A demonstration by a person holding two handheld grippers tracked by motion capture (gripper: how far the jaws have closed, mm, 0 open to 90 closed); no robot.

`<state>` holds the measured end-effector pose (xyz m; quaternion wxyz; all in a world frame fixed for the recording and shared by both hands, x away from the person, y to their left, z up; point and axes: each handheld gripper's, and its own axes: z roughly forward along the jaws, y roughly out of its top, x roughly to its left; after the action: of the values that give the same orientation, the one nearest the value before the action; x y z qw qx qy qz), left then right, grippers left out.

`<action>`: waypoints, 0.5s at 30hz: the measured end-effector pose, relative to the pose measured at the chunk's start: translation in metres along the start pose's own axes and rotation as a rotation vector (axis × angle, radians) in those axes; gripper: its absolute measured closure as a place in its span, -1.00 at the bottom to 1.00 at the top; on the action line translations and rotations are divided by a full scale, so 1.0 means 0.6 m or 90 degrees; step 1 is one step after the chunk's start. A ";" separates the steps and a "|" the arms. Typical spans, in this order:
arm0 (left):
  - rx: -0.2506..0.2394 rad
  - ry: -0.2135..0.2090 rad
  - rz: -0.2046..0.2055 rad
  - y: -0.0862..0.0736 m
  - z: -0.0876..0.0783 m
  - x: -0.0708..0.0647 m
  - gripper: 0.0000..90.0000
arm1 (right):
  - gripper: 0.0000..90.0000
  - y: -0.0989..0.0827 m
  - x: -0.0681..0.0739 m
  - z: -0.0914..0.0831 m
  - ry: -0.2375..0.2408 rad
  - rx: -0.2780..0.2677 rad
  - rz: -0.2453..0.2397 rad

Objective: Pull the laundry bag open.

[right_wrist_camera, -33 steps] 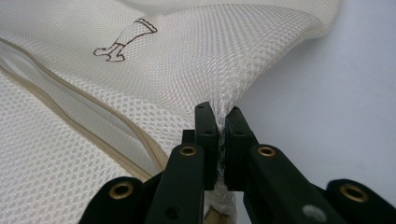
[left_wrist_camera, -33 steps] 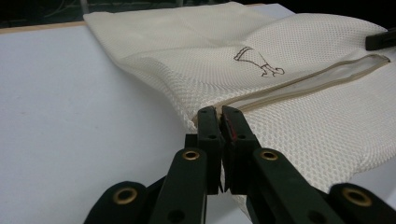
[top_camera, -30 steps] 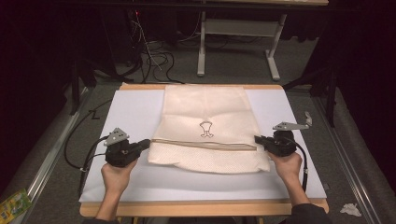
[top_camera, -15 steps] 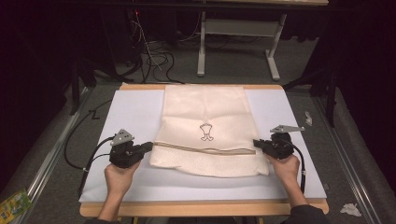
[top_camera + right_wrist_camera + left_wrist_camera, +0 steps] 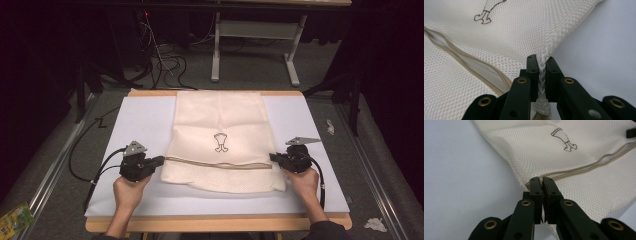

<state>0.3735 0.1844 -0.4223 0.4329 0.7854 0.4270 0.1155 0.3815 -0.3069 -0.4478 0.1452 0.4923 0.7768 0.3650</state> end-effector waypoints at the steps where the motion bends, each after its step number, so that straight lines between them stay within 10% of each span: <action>1: 0.000 0.002 -0.002 0.000 0.001 0.000 0.92 | 0.87 -0.001 0.003 0.001 -0.009 0.001 -0.010; 15: 0.022 0.011 0.004 -0.009 0.013 -0.003 0.92 | 0.55 -0.006 0.004 0.009 -0.027 0.030 -0.026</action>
<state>0.3736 0.1798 -0.4306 0.4150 0.7931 0.4304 0.1161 0.3811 -0.3031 -0.4541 0.1576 0.4873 0.7918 0.3328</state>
